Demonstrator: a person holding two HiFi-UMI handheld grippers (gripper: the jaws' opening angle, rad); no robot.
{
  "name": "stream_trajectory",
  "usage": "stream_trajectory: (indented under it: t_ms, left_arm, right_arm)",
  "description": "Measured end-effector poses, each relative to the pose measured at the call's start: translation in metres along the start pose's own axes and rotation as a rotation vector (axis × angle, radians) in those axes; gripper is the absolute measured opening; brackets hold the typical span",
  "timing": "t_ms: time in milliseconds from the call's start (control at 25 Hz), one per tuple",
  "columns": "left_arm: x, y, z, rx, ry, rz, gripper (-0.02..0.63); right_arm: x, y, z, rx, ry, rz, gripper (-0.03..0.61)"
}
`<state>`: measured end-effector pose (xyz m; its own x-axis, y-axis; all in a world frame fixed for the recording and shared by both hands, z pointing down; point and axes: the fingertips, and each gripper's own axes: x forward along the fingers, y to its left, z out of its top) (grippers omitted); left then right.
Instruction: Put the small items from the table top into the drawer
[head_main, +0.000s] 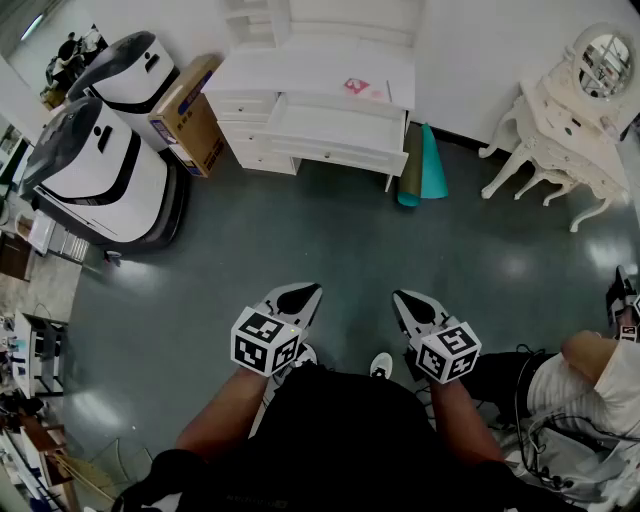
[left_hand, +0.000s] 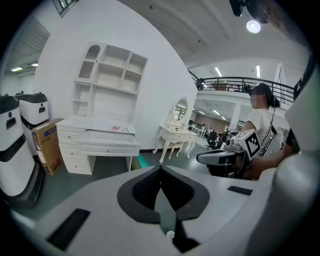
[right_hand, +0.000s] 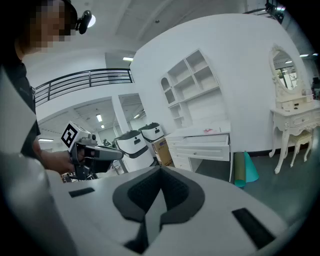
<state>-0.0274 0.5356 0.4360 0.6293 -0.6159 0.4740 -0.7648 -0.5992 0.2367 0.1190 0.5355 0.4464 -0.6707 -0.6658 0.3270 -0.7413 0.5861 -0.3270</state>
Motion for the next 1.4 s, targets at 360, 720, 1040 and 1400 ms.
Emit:
stream_trajectory:
  t_ms: [360,720,1040,1400]
  left_arm:
    - [-0.002,0.001,0.0,0.001,-0.006,-0.001,0.009]
    - [-0.002,0.0,-0.003,-0.001,0.003,-0.006,0.009]
    - [-0.002,0.007,-0.004,-0.004,0.007,-0.017,0.009]
    - [-0.004,0.03,0.001,0.004,0.009,-0.048,0.009]
  right_arm:
    - [0.002,0.002,-0.001,-0.005,0.006,0.005,0.025]
    - [0.002,0.0,0.0,0.101,-0.037,0.021,0.026]
    - [0.008,0.003,-0.003,0.114,-0.017,0.004,0.028]
    - [0.027,0.013,0.001,0.089,-0.019,-0.029,0.028]
